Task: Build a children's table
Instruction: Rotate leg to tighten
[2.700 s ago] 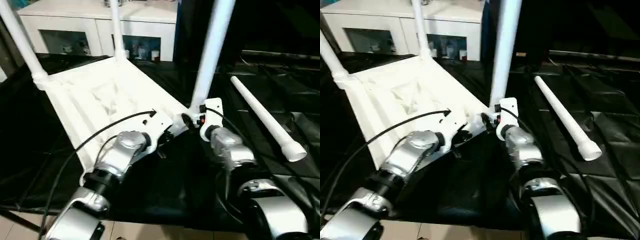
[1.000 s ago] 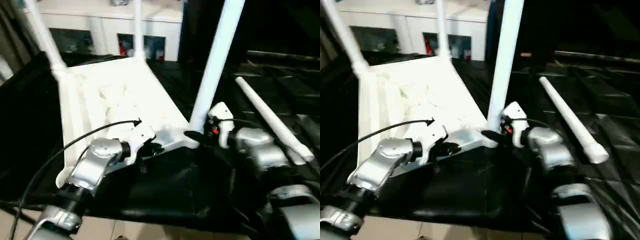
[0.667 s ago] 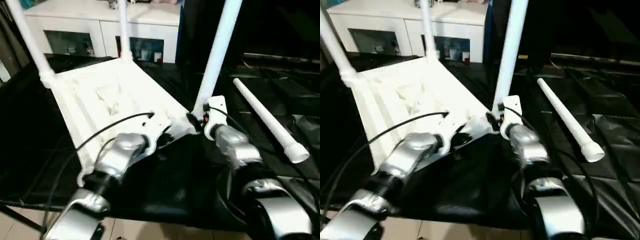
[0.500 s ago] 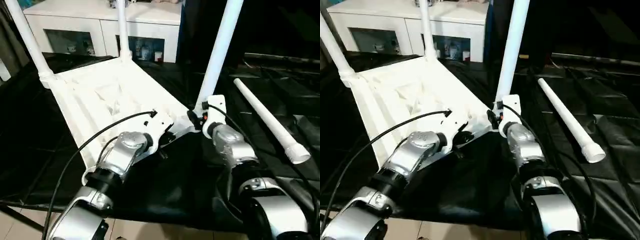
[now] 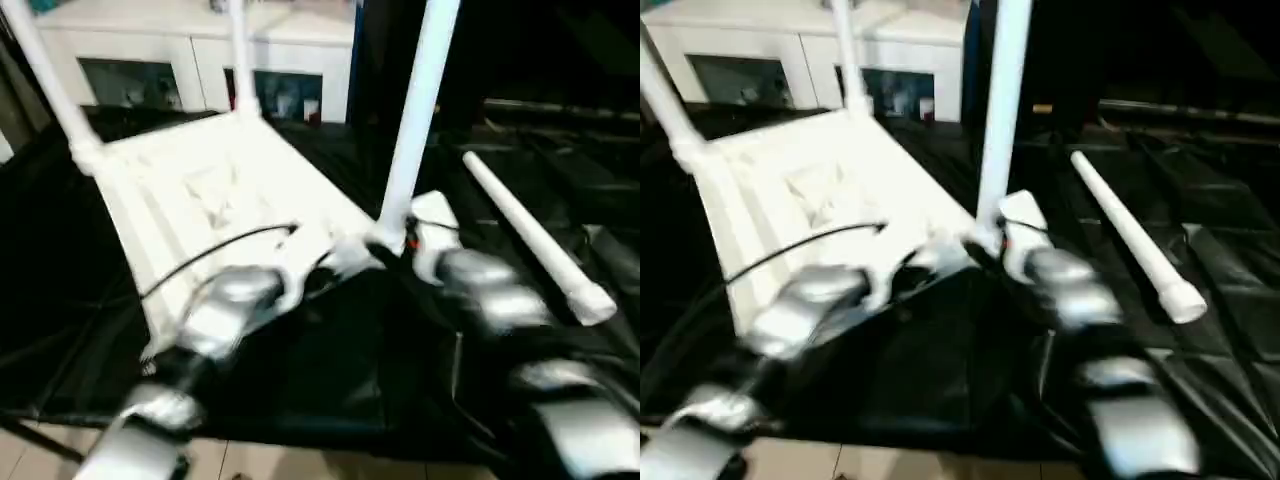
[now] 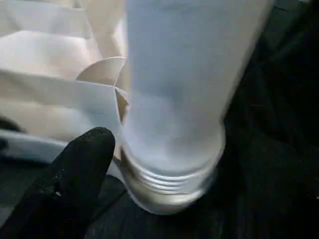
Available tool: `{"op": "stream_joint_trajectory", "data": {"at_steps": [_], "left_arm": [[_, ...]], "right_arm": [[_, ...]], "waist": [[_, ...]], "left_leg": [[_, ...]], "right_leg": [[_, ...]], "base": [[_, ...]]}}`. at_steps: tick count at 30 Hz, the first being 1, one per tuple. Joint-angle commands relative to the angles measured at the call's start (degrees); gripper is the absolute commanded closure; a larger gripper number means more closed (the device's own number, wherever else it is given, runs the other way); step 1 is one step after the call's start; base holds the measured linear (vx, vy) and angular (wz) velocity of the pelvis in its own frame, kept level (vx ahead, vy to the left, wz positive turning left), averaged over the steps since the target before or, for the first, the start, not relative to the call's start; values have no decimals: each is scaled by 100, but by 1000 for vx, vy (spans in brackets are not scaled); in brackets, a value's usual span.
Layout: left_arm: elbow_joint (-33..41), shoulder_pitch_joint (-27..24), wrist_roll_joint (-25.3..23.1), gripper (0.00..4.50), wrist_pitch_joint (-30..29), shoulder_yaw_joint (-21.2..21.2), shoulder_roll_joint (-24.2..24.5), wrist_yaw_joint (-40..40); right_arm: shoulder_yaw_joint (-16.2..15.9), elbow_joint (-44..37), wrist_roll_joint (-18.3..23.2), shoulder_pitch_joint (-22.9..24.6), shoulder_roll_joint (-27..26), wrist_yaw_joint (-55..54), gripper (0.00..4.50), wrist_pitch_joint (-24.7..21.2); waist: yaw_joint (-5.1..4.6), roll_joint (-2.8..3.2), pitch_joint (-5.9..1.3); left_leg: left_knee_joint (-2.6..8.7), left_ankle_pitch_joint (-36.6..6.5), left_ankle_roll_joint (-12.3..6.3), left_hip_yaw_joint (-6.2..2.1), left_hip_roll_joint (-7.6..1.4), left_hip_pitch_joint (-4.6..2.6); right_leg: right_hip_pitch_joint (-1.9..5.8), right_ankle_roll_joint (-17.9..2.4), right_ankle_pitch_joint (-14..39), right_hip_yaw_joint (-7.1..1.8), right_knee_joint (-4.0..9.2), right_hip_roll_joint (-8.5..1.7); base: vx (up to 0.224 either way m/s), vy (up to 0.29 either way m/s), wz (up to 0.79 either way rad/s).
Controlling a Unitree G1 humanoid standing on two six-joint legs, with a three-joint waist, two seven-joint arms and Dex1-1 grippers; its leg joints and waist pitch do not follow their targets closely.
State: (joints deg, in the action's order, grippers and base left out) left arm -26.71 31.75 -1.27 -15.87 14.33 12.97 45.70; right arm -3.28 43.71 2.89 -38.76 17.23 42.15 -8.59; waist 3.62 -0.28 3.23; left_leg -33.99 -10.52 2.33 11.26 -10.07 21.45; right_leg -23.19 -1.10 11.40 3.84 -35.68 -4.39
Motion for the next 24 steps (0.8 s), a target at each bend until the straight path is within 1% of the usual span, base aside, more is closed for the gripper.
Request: {"op": "stream_joint_trajectory", "data": {"at_steps": [1,2,4,5,6,7,10,13,15,17,18,20,21,22,23,24], "left_arm": [[386,-73,433,450,402,-91,-47,417],[520,-140,504,450,413,-84,27,595],[659,-211,567,450,387,-76,102,745],[715,-242,585,450,376,-73,139,788],[746,-261,592,450,374,-71,161,804],[803,-303,600,450,369,-74,206,834],[840,-339,596,450,356,-85,239,863],[917,-394,598,450,307,-87,272,908],[943,-410,599,450,288,-89,283,928],[952,-415,597,450,282,-92,287,936],[973,-429,587,450,264,-98,293,955],[983,-435,583,450,256,-99,297,963],[1005,-452,577,450,239,-98,307,979],[1010,-455,574,450,231,-97,310,981],[1014,-457,572,450,216,-93,314,978],[997,-449,564,450,204,-91,309,958]], "right_arm": [[-237,-283,70,77,143,558,32,39],[-310,-347,72,124,247,769,32,69],[-315,-382,84,141,292,885,32,63],[-303,-430,100,150,296,928,32,29],[-294,-454,114,152,296,953,32,9],[-272,-502,154,150,287,1028,32,-49],[-313,-498,125,145,284,1113,32,-59],[-400,-430,52,148,285,1153,66,-57],[-443,-418,17,164,295,1193,72,-52],[-454,-421,7,174,296,1202,101,-56],[-467,-428,-10,198,300,1212,101,-67],[-471,-427,-15,208,303,1210,116,-74],[-473,-424,-21,226,312,1200,132,-107],[-463,-411,-19,232,311,1182,132,-132],[-445,-387,-8,240,308,1146,154,-170],[-414,-347,9,243,291,1087,160,-209]], "waist": [[27,-88,-388],[33,-86,-379],[30,-81,-375],[36,-90,-374],[50,-83,-370],[61,-97,-370],[83,-87,-374],[107,-92,-379],[112,-97,-376],[110,-98,-374],[113,-94,-377],[113,-91,-380],[117,-85,-385],[117,-90,-384],[118,-86,-381],[118,-86,-383]], "left_leg": [[322,-739,-573,-129,-315,-48],[328,-789,-565,-134,-326,-46],[334,-826,-517,-130,-332,-56],[333,-839,-507,-125,-334,-69],[337,-857,-485,-128,-339,-70],[341,-850,-475,-126,-341,-73],[342,-809,-462,-130,-343,-73],[337,-730,-456,-125,-333,-69],[339,-749,-446,-125,-331,-70],[339,-770,-431,-126,-328,-66],[340,-761,-424,-128,-329,-69],[338,-734,-424,-127,-329,-70],[334,-711,-427,-127,-330,-71],[332,-706,-431,-125,-328,-68],[332,-716,-440,-125,-321,-65],[333,-706,-439,-125,-321,-68]], "right_leg": [[317,-1338,751,-291,441,-435],[317,-1347,825,-288,448,-441],[301,-1374,931,-296,454,-438],[293,-1377,956,-297,459,-435],[292,-1369,1002,-301,454,-437],[292,-1345,1013,-303,457,-438],[293,-1337,951,-305,442,-440],[293,-1342,859,-306,430,-434],[296,-1329,898,-303,433,-436],[297,-1298,962,-304,442,-438],[297,-1285,971,-305,440,-438],[296,-1292,911,-305,434,-434],[299,-1306,859,-306,427,-435],[299,-1311,836,-306,425,-431],[301,-1300,873,-304,429,-430],[303,-1298,877,-304,431,-429]], "base": [[0,0,0],[0,0,0],[0,0,0],[0,0,0],[0,0,0],[0,0,0],[0,0,0],[0,0,0],[0,0,0],[0,0,0],[0,0,0],[0,0,0],[0,0,0],[0,0,0],[0,0,0],[0,0,0]]}}
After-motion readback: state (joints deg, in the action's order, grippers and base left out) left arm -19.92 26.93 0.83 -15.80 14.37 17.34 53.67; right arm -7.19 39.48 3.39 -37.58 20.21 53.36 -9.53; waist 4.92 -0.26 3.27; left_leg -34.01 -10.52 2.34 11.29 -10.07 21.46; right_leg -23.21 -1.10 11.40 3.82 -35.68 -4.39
